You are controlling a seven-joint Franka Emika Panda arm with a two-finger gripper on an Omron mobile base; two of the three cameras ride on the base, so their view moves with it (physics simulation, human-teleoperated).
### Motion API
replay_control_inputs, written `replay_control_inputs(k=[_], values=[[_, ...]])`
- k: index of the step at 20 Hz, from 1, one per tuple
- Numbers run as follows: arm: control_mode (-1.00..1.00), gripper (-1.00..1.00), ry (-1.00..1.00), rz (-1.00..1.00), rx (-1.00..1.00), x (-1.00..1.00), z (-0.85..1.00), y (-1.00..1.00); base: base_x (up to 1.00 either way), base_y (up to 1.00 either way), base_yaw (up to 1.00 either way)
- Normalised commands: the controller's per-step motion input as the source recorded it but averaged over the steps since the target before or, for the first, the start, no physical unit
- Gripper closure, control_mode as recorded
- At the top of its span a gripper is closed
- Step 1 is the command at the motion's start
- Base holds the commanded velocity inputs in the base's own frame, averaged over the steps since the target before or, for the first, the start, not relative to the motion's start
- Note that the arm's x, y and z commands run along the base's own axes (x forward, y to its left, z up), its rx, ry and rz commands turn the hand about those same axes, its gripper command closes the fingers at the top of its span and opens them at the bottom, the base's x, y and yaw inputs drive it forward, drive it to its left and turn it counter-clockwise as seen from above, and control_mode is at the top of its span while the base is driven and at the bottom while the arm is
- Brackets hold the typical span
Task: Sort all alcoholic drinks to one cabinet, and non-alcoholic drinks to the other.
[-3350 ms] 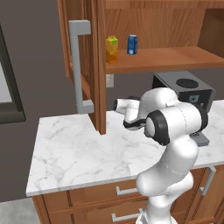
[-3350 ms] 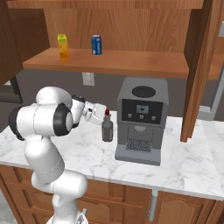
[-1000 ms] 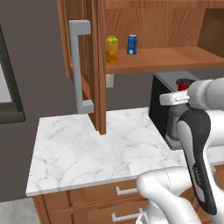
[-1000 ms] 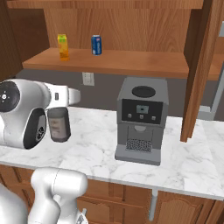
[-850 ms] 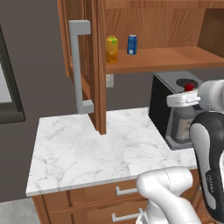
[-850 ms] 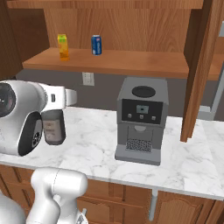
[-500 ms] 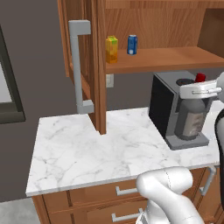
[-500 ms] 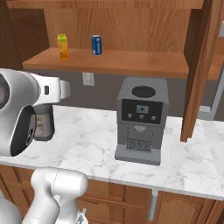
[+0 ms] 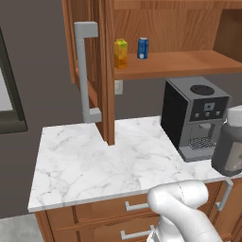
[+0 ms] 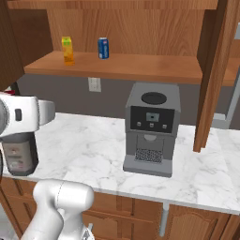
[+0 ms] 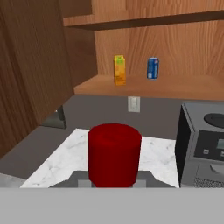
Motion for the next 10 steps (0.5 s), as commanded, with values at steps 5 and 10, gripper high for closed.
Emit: replay_control_inputs(k=[5, 10], values=[[-1.0, 1.0, 0.0, 0.0, -0.02, -0.33, 0.0, 0.0, 0.0, 0.0, 0.0], [-1.0, 1.0, -0.03, 0.0, -0.01, -0.18, 0.0, 0.03, 0.0, 0.0, 0.0]])
